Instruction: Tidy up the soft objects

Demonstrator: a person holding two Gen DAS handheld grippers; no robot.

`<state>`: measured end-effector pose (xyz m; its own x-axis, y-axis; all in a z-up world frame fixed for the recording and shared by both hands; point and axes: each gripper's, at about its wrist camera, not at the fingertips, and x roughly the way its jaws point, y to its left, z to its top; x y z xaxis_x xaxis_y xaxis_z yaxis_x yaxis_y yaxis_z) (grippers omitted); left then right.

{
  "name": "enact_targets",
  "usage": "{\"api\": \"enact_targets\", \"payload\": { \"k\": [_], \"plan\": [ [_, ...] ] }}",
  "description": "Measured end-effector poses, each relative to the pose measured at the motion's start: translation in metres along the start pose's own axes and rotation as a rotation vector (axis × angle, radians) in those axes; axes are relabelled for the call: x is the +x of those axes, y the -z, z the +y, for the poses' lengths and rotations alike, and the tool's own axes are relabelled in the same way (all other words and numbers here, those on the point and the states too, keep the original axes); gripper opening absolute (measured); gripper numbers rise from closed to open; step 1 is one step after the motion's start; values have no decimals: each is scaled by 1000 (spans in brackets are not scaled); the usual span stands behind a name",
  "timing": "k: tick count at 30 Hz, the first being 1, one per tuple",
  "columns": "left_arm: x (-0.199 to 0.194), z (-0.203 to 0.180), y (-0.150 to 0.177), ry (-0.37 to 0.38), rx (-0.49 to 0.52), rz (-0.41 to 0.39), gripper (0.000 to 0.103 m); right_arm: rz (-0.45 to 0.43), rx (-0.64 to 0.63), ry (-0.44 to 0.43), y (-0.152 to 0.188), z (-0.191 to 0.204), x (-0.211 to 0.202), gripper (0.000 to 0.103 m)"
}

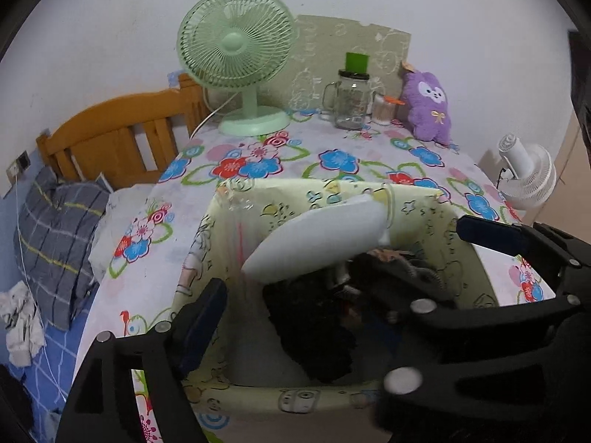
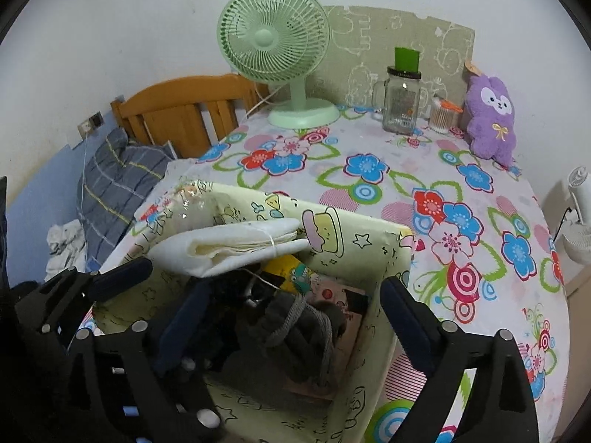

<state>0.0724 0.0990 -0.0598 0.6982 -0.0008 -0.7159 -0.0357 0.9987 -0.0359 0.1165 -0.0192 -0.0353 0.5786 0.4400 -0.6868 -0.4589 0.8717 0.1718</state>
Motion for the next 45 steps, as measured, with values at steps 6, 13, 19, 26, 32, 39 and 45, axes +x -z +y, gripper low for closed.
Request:
{"api": "enact_targets", "payload": {
  "k": [6, 13, 19, 26, 32, 39, 45],
  "plan": [
    [-6, -4, -5, 1, -14, -10, 87, -5, 29, 10, -2, -3, -9, 97],
    [-18, -11, -7, -5, -13, -37, 90, -37, 46, 19, -1, -6, -25, 97],
    [-30, -20, -10, -2, -6, -66, 92, -74, 51, 22, 0, -11, -44, 97],
    [-44, -36, -12, 5, 18, -97, 93, -108, 48, 53, 1, -19, -66, 97],
    [-59, -49, -16, 9, 33, -131, 97, -150, 62, 76, 4, -29, -88, 97],
    [-78, -65, -19, 9, 58, -177, 101, -200, 90, 97, 7, -42, -115, 97],
    [-96, -79, -21, 13, 76, -216, 103, -255, 108, 136, 12, -54, -141, 100]
  ]
}}
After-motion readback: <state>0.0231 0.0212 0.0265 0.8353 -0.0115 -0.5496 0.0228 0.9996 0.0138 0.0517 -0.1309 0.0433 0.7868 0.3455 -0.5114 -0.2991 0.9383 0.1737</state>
